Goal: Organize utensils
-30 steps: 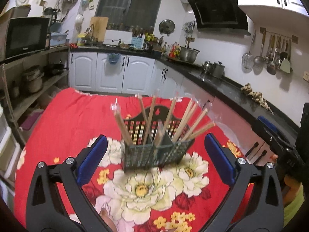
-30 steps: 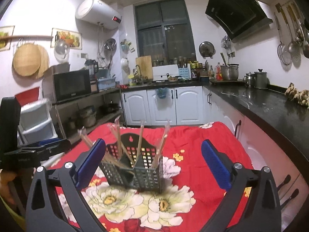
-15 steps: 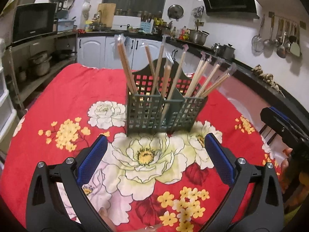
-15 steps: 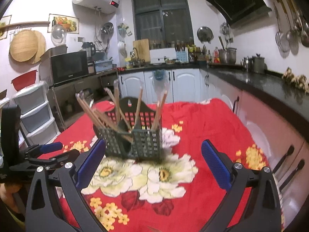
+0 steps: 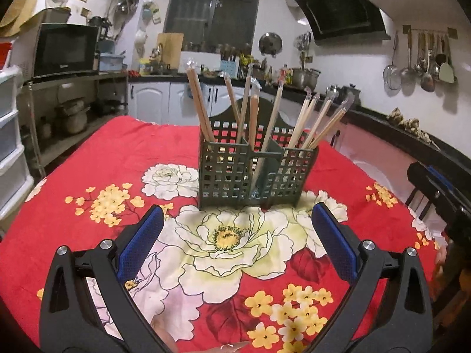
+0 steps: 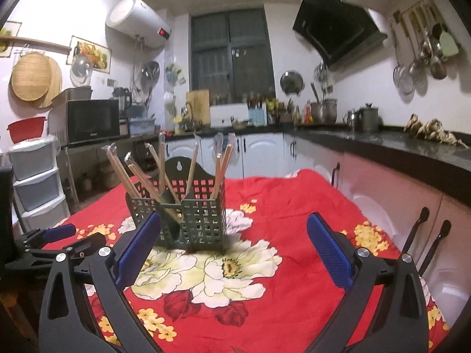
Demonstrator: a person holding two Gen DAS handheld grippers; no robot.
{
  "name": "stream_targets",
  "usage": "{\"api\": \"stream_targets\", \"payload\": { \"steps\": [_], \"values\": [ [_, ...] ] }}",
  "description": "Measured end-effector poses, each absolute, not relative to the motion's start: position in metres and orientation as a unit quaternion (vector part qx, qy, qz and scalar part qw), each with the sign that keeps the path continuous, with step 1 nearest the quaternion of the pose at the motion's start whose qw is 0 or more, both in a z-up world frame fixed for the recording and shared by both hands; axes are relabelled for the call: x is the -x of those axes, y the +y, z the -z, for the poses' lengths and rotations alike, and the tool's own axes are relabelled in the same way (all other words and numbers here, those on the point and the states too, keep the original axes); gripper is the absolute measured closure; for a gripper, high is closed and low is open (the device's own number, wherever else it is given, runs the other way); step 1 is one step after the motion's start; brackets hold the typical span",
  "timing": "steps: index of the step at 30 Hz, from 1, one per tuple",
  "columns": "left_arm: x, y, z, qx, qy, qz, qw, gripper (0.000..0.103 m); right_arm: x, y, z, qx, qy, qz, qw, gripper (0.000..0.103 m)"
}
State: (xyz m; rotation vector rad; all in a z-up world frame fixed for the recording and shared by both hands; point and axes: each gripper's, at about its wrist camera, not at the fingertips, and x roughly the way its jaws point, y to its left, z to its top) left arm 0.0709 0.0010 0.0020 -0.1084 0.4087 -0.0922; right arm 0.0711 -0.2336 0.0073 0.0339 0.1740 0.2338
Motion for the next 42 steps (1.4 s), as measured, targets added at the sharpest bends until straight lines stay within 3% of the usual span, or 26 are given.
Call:
{"api": "stream_targets", "payload": {
  "steps": [15,42],
  "values": [
    [-0.054,-0.002,0.006,0.04,0.161,0.015,0.986,0.01,-0.038,-0.221,0.008,0.005,0.033,-0.127,0.991,0.006],
    [-0.05,-0.003,0.004,0.043,0.152,0.013,0.987,0.01,-0.038,-0.229,0.01,-0.016,0.035,-0.111,0.993,0.006]
  ]
}}
